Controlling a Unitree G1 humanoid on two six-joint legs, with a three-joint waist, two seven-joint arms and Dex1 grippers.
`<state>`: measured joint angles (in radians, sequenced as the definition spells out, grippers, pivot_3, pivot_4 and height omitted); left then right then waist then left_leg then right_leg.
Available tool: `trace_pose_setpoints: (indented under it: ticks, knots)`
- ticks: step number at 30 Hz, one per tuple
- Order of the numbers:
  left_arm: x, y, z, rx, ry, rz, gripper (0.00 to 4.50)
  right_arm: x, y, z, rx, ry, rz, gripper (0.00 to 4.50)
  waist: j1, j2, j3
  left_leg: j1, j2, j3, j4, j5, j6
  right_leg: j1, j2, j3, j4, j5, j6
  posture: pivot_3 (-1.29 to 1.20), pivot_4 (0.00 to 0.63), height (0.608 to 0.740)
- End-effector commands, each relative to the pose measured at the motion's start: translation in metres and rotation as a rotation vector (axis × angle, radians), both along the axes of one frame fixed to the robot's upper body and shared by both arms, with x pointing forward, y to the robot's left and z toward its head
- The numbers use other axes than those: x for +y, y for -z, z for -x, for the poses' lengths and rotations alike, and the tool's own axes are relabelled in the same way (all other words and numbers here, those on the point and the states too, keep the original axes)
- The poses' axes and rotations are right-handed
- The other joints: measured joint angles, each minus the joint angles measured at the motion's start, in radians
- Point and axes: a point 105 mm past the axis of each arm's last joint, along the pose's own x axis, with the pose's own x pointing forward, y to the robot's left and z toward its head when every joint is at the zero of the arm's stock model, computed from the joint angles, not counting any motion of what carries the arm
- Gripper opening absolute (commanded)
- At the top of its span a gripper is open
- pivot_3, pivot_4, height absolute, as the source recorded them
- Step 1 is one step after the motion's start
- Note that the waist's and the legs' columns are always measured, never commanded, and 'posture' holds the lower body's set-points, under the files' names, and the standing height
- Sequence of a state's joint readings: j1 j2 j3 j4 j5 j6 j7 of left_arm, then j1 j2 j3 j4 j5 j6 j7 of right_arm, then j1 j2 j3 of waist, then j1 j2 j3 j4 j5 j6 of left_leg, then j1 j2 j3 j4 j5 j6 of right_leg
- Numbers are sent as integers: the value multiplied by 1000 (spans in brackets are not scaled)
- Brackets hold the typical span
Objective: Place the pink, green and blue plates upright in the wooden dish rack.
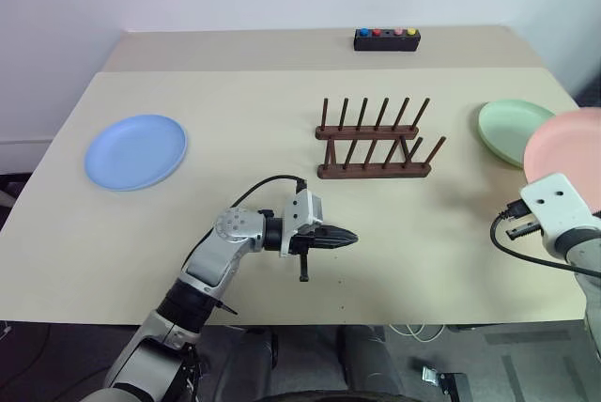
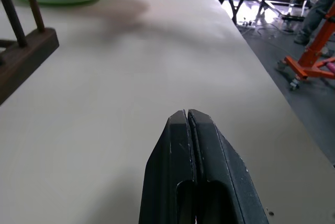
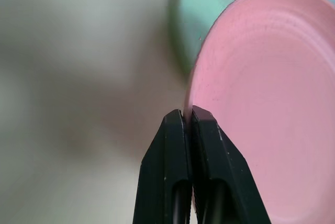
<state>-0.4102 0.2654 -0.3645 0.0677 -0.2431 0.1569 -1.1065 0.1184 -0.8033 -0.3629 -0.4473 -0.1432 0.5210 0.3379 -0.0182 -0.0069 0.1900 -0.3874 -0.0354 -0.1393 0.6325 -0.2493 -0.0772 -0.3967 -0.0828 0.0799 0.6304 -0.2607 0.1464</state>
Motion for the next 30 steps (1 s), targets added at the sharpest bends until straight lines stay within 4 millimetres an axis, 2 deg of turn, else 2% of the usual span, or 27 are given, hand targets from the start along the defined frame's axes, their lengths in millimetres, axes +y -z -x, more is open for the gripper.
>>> trace_pose_setpoints:
  ticks: [1, 4, 7, 14, 16, 19, 23, 30]
  knots:
    - [0, -14, -6, -55, -14, 41, 2, 32, -60, -11, -223, -186, 43, 35, -3, 0, 0, 0, 0, 0, 0, 0, 0, 0, 0, 0, 0, 0, 0, 0, 150, 740]
    - [3, -18, -11, -65, -42, 51, 2, 60, -82, -20, -297, -392, -102, 35, -1, 0, 0, 0, 0, 0, 0, 0, 0, 0, 0, 0, 0, 0, 0, 0, 150, 740]
    - [8, -18, -13, -65, -71, 51, 2, 86, -104, -26, -331, -627, -330, 35, 0, -1, 1, 0, 0, -1, 0, 0, 0, 0, 0, 0, 0, 0, 0, 0, 150, 740]
    - [13, -15, -9, -64, -124, 52, 2, 115, -138, -33, -302, -986, -651, 35, 2, -1, 1, -1, 0, -1, -1, 0, 0, 0, 0, 0, 0, 0, 0, 0, 150, 740]
    - [15, -16, -9, -65, -141, 55, 2, 118, -138, -33, -268, -1041, -728, 35, 4, -1, 1, -1, 0, -2, -1, 0, 0, -1, 0, -1, 0, 0, 0, 0, 150, 740]
    - [20, -17, -8, -65, -169, 56, 2, 122, -127, -29, -162, -1127, -853, 35, 3, -1, 1, -1, 0, -1, -1, 0, 0, 0, 0, -1, 0, 0, 0, 0, 150, 740]
    - [24, -17, -8, -61, -186, 48, 2, 125, -121, -23, -92, -1194, -931, 35, 3, -1, 1, -1, 0, -1, -1, 0, 0, -1, 0, 0, 0, 0, 0, 0, 150, 740]
    - [25, -17, -5, -56, -189, 41, 2, 120, -114, -27, -52, -1187, -1012, 35, 3, 0, 1, -1, 0, -1, -1, 0, 0, -1, 0, -1, 0, 0, 0, 0, 150, 740]
